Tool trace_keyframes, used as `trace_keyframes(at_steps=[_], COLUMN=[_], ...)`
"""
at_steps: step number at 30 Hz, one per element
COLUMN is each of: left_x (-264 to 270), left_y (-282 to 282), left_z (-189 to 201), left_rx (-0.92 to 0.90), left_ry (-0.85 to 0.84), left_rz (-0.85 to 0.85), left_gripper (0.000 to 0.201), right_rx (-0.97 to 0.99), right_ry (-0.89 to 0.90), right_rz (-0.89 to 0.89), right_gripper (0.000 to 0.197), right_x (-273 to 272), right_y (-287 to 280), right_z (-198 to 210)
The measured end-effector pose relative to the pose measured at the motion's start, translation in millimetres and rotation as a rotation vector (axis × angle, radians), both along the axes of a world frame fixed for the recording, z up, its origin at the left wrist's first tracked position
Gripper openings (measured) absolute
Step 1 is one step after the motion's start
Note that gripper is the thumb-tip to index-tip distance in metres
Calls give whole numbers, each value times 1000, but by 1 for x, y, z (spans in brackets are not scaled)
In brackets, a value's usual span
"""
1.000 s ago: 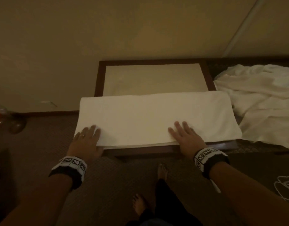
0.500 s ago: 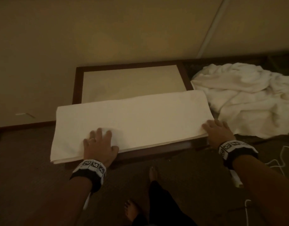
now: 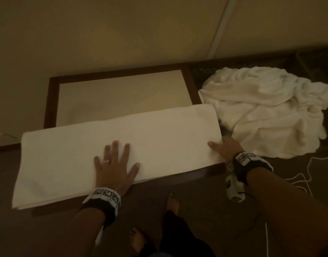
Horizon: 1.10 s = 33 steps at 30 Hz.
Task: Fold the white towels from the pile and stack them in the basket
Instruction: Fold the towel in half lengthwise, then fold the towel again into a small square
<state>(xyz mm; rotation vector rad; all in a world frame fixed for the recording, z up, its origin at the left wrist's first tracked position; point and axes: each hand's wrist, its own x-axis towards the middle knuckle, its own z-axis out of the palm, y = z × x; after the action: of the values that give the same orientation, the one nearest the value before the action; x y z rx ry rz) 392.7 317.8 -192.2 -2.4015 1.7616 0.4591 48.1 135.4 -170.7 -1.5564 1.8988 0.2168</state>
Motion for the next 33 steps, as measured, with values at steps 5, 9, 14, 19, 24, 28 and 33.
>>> trace_keyframes(at_steps=[5, 9, 14, 19, 24, 28, 33], left_x=[-14, -39, -62, -48, -15, 23, 73], left_y=[-19, -57, -107, -127, -114, -94, -68], left_z=[-2, 5, 23, 34, 46, 49, 57], left_rx=[35, 22, 23, 92, 57, -64, -224], left_ry=[-7, 58, 99, 101, 128, 175, 225], left_rz=[70, 149, 17, -67, -43, 6, 22], left_gripper=[83, 86, 96, 106, 100, 85, 65], right_rx=[-96, -249, -632, -858, -896, -782, -596], right_ry=[-224, -159, 70, 165, 100, -112, -253], right_rz=[-44, 134, 338, 371, 464, 490, 670], right_gripper=[57, 48, 30, 34, 30, 26, 24], right_x=[1, 24, 45, 56, 87, 126, 181], right_y=[-52, -115, -191, -233, -206, -139, -37], right_z=[18, 63, 126, 179, 194, 185, 156])
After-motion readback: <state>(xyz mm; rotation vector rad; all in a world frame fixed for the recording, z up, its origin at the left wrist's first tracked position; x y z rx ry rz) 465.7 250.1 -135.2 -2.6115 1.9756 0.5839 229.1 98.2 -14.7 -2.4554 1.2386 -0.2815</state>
